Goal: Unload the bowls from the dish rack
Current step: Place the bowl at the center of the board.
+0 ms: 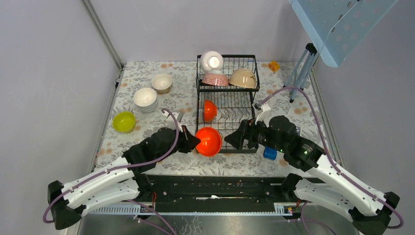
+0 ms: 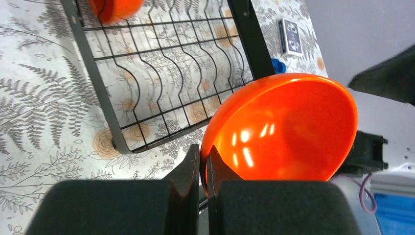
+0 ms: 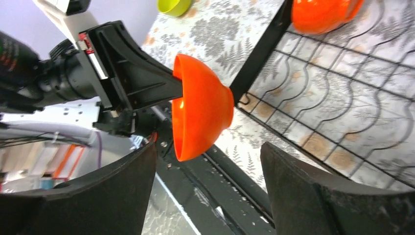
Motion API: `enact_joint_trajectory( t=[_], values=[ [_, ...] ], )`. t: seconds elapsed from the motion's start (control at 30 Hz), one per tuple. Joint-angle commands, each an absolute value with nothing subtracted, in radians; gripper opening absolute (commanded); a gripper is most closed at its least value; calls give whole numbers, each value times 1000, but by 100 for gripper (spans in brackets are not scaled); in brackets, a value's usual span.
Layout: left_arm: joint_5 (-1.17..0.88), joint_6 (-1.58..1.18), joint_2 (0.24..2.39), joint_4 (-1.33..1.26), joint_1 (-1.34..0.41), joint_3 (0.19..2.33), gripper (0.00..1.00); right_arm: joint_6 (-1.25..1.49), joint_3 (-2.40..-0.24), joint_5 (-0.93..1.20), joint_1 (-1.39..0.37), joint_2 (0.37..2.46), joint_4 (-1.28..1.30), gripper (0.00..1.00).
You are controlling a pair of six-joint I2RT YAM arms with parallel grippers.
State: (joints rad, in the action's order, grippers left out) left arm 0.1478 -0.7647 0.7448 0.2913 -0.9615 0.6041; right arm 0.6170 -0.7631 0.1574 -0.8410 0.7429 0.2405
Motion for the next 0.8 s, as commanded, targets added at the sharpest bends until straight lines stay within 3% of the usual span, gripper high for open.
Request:
enact_joint_trajectory(
  t=[0.0,0.27,0.47,0.77],
  values=[
    [285,-825,767,324,-965,684,0,450,-927,-24,-877,815,515,80],
    [345,-905,811,420,-965,718,0,397,-1095,-411,-1166,1026,537,63],
    [418,-1062,795,518,-964,744,0,399,-1155,-522,-1239,1178,495,49],
    [446,-1198,842,646,-965,791,0,421,-1168,-529,-1247,1287,392,44]
  ],
)
